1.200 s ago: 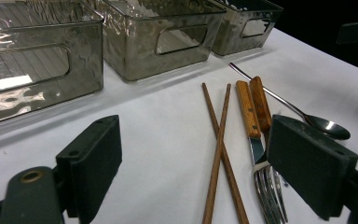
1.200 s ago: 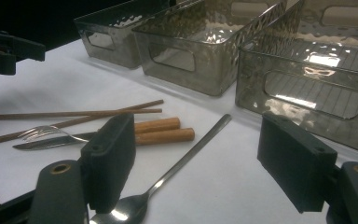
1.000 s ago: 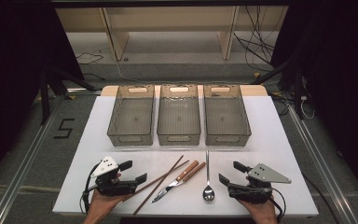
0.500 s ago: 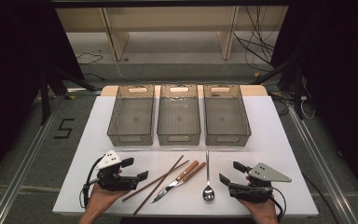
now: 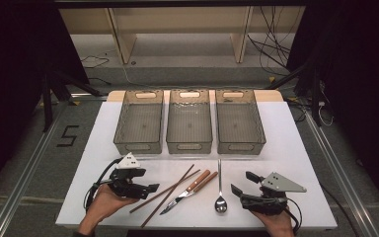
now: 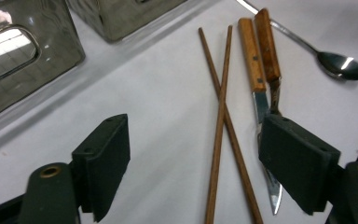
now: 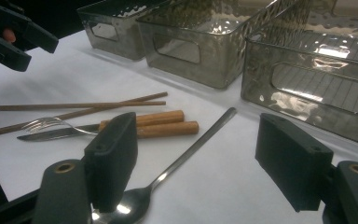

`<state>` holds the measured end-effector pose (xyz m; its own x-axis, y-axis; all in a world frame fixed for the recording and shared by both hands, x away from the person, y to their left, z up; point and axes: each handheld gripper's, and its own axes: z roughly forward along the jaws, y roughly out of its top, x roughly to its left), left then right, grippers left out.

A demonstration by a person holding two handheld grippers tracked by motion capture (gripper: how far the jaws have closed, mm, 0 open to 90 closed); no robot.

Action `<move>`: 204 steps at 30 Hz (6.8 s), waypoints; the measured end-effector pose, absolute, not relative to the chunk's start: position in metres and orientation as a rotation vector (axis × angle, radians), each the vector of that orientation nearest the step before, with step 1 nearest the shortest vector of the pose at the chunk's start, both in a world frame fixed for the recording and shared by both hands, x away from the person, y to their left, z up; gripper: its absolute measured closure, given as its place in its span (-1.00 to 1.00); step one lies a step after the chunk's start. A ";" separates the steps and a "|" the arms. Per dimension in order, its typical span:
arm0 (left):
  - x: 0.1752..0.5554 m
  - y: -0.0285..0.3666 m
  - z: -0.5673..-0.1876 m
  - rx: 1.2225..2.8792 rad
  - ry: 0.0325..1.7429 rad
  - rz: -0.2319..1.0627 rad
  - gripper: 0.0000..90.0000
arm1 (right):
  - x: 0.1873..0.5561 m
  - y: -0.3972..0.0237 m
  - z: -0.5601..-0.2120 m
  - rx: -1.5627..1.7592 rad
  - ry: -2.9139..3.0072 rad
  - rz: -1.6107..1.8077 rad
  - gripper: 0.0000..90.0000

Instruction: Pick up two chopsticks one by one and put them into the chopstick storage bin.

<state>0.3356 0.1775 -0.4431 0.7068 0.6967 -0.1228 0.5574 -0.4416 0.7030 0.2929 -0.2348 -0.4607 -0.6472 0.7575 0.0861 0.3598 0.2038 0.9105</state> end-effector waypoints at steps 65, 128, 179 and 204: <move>0.359 0.172 -0.411 2.287 0.931 0.225 0.89 | 0.295 -0.235 -0.464 1.055 2.129 1.411 -0.30; 0.521 0.230 -0.387 1.984 1.306 0.551 0.89 | 0.294 -0.237 -0.462 1.056 2.115 1.443 -0.34; 0.396 0.172 -0.397 2.076 1.136 0.293 -0.50 | 0.294 -0.237 -0.462 1.056 2.114 1.432 -0.34; 0.351 0.134 -0.449 2.350 1.124 0.202 -0.24 | 0.293 -0.237 -0.462 1.051 2.121 1.427 -0.34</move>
